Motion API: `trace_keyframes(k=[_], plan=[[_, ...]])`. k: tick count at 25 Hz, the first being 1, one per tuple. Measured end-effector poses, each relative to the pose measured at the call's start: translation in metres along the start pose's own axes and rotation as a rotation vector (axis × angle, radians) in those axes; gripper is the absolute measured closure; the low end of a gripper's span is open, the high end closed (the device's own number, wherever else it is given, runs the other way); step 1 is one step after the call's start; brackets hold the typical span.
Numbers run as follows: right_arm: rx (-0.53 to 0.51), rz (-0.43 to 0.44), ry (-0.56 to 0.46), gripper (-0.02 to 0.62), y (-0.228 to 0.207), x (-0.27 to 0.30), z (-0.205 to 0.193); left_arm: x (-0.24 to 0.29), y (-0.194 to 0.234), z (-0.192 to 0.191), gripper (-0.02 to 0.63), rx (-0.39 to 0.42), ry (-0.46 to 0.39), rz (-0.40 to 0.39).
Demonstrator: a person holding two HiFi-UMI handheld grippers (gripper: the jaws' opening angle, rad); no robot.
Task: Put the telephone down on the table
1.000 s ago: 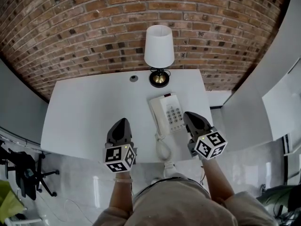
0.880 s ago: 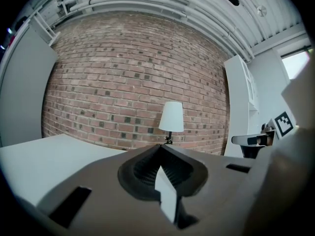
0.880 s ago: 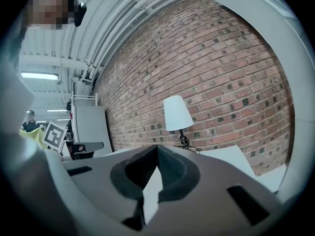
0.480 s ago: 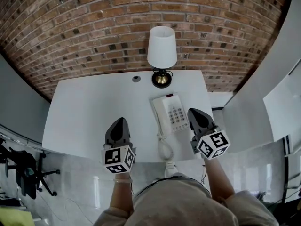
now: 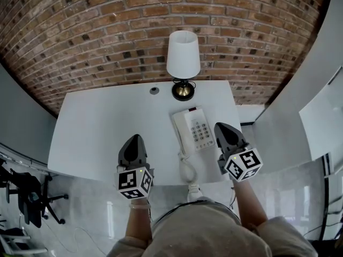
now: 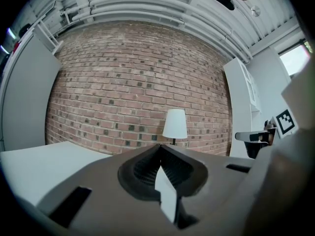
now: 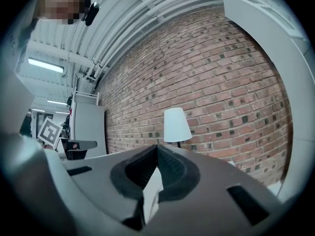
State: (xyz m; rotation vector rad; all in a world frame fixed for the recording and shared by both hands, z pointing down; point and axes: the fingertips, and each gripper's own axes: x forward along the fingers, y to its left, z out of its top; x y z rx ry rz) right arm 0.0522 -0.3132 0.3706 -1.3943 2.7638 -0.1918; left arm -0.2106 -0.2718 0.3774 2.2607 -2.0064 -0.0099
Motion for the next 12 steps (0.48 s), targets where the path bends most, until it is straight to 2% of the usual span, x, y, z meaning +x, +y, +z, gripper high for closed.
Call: trace_keyframes(k=[12], plan=[[0.014, -0.010, 0.012, 0.591, -0.0090, 0.0052, -0.0048, 0.0064, 0.0025, -0.0005, 0.600, 0.002, -0.006, 0.021]])
